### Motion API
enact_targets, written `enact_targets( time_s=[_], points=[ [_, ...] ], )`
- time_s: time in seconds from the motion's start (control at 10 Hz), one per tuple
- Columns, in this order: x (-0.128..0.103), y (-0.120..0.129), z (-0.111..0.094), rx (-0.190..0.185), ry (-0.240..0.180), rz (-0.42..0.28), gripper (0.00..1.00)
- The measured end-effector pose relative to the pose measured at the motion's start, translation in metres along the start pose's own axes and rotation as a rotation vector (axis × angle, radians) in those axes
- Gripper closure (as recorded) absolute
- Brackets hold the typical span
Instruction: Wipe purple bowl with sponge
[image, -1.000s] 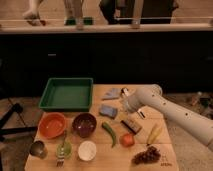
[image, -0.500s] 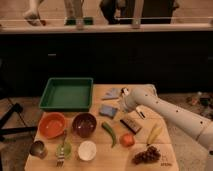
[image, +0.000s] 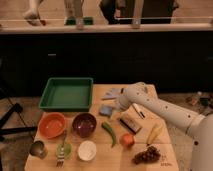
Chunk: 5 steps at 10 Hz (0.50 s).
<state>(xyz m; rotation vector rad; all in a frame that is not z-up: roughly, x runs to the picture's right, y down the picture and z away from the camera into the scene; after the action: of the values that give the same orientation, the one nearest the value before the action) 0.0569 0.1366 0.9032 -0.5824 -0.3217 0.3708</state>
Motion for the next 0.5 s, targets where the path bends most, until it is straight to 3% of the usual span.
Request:
enact_targets(
  time_s=[0.5],
  points=[
    [0.004, -0.006, 0.014, -0.032, 0.013, 0.018, 0.23]
  ],
)
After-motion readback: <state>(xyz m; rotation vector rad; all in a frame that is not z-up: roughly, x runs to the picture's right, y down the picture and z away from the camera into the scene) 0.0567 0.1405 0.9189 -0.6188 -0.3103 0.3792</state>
